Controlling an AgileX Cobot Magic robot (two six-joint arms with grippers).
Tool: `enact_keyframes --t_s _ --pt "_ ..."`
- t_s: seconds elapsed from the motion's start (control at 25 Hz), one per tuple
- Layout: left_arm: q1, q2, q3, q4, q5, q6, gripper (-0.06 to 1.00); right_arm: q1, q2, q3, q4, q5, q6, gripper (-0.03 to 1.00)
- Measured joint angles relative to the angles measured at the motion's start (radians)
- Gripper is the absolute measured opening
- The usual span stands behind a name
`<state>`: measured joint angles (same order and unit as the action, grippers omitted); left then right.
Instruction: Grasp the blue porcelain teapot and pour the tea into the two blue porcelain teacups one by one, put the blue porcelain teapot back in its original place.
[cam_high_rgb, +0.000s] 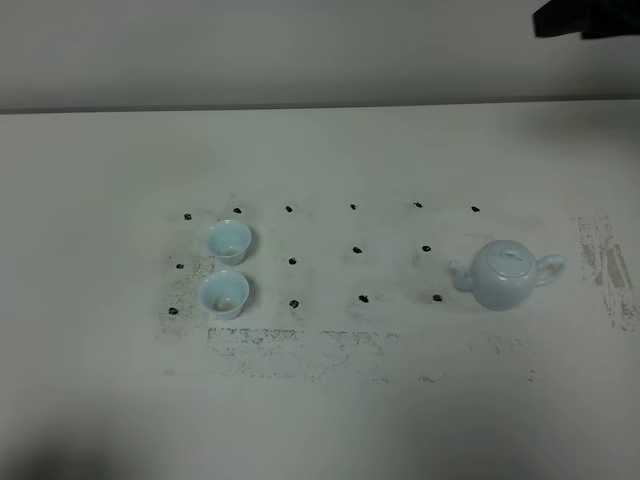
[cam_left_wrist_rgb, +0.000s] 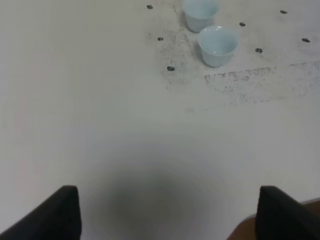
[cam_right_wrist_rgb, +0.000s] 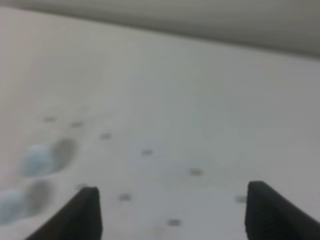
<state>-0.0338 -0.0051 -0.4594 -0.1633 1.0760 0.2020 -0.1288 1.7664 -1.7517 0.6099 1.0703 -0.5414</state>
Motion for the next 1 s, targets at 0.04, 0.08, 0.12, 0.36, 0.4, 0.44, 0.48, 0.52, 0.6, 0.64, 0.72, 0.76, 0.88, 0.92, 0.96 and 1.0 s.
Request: enact_keyframes --t_s 0.04,0.08,0.12,0.36,0.4,0.44,0.48,0.52,0.6,0.64,0.72,0.76,0.88,0.92,0.96,1.0 --pt "0.000 0.000 0.000 0.000 0.000 0.000 0.68 0.019 -0.040 0.000 -0.112 -0.019 0.049 0.58" --pt "0.000 0.000 0.000 0.000 0.000 0.000 0.68 0.041 -0.073 -0.001 -0.234 -0.027 0.117 0.58" --pt "0.000 0.000 0.000 0.000 0.000 0.000 0.68 0.061 -0.098 -0.001 -0.357 -0.016 0.183 0.58" --pt "0.000 0.000 0.000 0.000 0.000 0.000 0.68 0.163 -0.132 0.001 -0.610 0.066 0.381 0.58" --pt "0.000 0.000 0.000 0.000 0.000 0.000 0.68 0.171 -0.132 0.004 -0.586 0.068 0.382 0.58" --pt "0.000 0.000 0.000 0.000 0.000 0.000 0.68 0.179 -0.132 0.010 -0.566 0.068 0.378 0.58" --pt "0.000 0.000 0.000 0.000 0.000 0.000 0.68 0.187 -0.132 0.017 -0.548 0.067 0.375 0.58" --pt "0.000 0.000 0.000 0.000 0.000 0.000 0.68 0.192 -0.132 0.027 -0.533 0.062 0.373 0.58" --pt "0.000 0.000 0.000 0.000 0.000 0.000 0.68 0.193 -0.132 0.053 -0.525 0.047 0.371 0.58" --pt "0.000 0.000 0.000 0.000 0.000 0.000 0.68 0.193 -0.132 0.065 -0.525 0.038 0.369 0.58" --pt "0.000 0.000 0.000 0.000 0.000 0.000 0.68 0.191 -0.132 0.099 -0.515 0.022 0.351 0.58" --pt "0.000 0.000 0.000 0.000 0.000 0.000 0.68 0.187 -0.132 0.122 -0.512 0.015 0.341 0.58" --pt "0.000 0.000 0.000 0.000 0.000 0.000 0.68 0.187 -0.132 0.220 -0.552 -0.058 0.314 0.58" --pt "0.000 0.000 0.000 0.000 0.000 0.000 0.68 0.187 -0.135 0.262 -0.584 -0.118 0.309 0.58" --pt "0.000 0.000 0.000 0.000 0.000 0.000 0.68 0.187 -0.139 0.320 -0.625 -0.186 0.304 0.58" --pt "0.000 0.000 0.000 0.000 0.000 0.000 0.68 0.187 -0.144 0.386 -0.664 -0.258 0.303 0.58"
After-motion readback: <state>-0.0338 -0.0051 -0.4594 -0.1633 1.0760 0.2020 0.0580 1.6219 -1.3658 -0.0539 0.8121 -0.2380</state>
